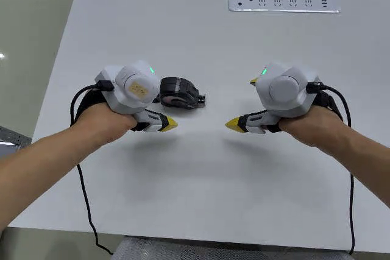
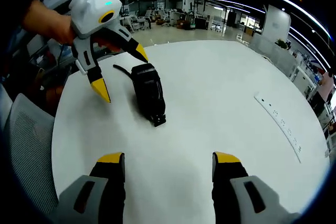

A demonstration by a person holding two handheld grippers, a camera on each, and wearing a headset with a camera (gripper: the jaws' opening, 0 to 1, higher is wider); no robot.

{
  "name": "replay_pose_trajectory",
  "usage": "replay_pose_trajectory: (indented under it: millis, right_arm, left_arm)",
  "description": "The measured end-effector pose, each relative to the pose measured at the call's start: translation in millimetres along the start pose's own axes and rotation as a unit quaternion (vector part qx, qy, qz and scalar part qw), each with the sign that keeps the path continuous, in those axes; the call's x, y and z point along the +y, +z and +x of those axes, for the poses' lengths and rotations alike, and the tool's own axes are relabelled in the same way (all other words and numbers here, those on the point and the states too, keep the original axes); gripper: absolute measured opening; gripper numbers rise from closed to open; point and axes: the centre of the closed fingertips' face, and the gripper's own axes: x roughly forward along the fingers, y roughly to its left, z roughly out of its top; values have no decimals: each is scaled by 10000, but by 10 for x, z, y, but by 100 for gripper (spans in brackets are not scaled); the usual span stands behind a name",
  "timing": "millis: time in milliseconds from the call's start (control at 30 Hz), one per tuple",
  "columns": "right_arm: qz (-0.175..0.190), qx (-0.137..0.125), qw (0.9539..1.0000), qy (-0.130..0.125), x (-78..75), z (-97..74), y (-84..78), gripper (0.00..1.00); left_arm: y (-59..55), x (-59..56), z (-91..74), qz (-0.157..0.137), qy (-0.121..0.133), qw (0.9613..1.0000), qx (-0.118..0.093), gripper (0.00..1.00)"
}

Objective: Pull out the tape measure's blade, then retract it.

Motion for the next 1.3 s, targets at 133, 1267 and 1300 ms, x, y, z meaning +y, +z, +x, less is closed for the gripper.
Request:
replay_pose_trajectory:
  millis: [133,1267,1300]
  right_arm:
    - [-140,7,9999,84,6,60,18,68]
    - [-1400,-61,9861,896,127,505,210,55]
    - [-1414,-91,9854,939,137,519,222,54]
  left_arm:
    - [1,5,15,292,-63,9995,66,74]
    - [166,45,171,1639,-703,9837,248,67]
    - [171,32,176,1684,-735,9826,263,67]
